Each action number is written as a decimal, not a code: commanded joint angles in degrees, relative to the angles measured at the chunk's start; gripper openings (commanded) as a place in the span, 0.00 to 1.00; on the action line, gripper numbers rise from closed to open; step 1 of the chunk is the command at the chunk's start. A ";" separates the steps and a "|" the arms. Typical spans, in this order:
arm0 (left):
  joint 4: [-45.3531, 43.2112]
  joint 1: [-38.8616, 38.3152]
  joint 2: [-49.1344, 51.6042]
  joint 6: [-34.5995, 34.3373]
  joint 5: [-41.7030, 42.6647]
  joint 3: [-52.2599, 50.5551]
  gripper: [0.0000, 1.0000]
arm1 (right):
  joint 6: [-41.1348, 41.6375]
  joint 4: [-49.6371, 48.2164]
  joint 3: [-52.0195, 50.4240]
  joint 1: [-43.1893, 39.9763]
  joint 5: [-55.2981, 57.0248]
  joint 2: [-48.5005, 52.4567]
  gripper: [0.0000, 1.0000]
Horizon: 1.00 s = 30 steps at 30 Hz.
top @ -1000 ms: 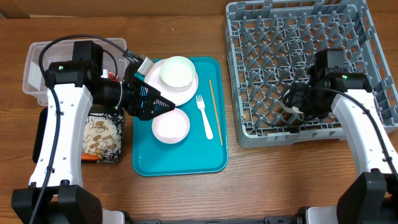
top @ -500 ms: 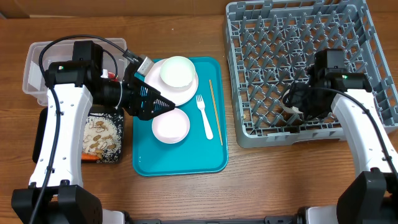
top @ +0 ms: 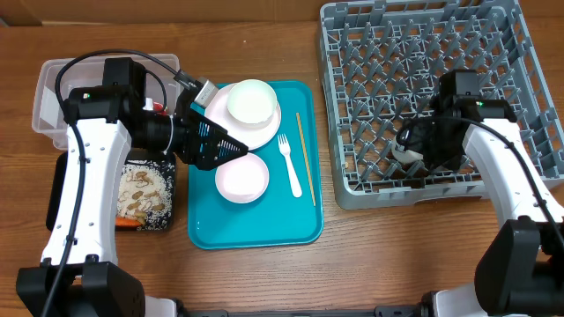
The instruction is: Sort waste into correct bins and load items into the dishwasher
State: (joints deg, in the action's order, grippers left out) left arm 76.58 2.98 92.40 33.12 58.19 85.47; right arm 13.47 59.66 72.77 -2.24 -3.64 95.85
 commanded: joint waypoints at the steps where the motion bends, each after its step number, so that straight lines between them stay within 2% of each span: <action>1: 0.09 -0.55 0.11 -0.24 -0.15 -0.15 1.00 | 0.02 1.11 1.57 -0.02 0.07 0.04 0.88; 11: -0.35 -0.55 0.11 -0.57 -0.20 -0.15 1.00 | 0.00 11.43 16.06 -0.02 -0.35 -0.07 0.97; 16: -0.39 -0.55 0.11 -0.57 -0.85 -0.15 1.00 | -0.50 19.58 23.26 -0.02 -5.51 -0.07 1.00; 20: -1.88 -0.68 0.11 -1.29 -1.36 -0.15 1.00 | -3.32 23.67 23.52 -0.02 -10.51 0.02 1.00; 23: -2.47 -1.11 0.11 -8.44 -7.78 -0.15 1.00 | -4.96 24.76 23.41 -0.02 -11.76 0.02 1.00; 27: -3.43 -1.18 0.11 -23.56 -27.08 -0.15 1.00 | -4.96 25.05 23.30 0.04 -13.00 0.02 1.00; 28: -3.89 -1.29 0.11 -29.92 -34.36 -0.15 1.00 | -4.96 24.83 23.30 0.04 -13.27 0.02 1.00; 30: -4.48 -1.31 0.11 -37.20 -41.24 -0.15 1.00 | -4.94 24.70 23.30 0.13 -13.79 0.02 1.00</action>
State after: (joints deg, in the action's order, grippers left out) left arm 72.73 1.87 92.40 13.04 35.44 85.47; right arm 9.37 84.71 95.35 -2.24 -15.27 95.96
